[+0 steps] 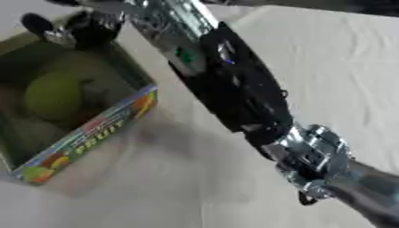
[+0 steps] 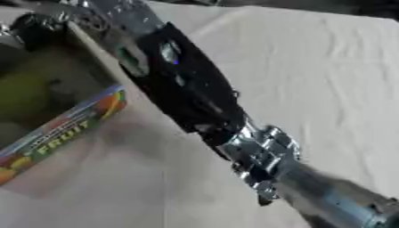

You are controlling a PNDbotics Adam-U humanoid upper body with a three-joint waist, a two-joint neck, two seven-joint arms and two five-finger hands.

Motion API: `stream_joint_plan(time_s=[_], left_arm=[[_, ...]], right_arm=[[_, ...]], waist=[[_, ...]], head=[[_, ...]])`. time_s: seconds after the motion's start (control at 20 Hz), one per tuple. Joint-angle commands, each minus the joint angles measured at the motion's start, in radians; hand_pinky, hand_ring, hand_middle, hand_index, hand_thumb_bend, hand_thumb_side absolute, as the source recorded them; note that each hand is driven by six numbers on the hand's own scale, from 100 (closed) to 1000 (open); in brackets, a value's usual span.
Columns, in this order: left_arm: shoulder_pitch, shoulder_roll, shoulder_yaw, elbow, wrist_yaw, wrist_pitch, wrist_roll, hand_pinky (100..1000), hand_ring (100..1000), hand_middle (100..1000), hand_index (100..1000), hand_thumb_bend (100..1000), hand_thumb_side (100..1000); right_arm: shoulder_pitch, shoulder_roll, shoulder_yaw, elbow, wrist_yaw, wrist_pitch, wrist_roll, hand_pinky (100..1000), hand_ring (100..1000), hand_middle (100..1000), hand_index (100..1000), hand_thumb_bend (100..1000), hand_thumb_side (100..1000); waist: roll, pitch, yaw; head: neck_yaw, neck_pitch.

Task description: Pick up objects on the table and place them in the box.

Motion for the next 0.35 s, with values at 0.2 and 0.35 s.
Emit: stream_joint_plan(time_s=[0.2, 0.35], left_arm=[[0.013, 0.033, 0.018, -0.015, -0.003, 0.006, 0.020, 603, 649, 605, 738, 100, 361], [0.023, 0.032, 0.026, -0.015, -0.007, 0.013, 0.029, 602, 649, 607, 738, 100, 376]], right_arm=[[-0.006, -0.230, -0.098, -0.093, -0.434, 0.100, -0.085, 885, 833, 811, 913, 100, 257], [0.053, -0.361, -0.138, -0.133, -0.540, 0.109, -0.155, 880, 818, 794, 889, 100, 374]], waist=[[0.018, -0.033, -0.025], [0.021, -0.032, -0.042]], head=[[0.057, 0.001], [0.106, -0.005]])
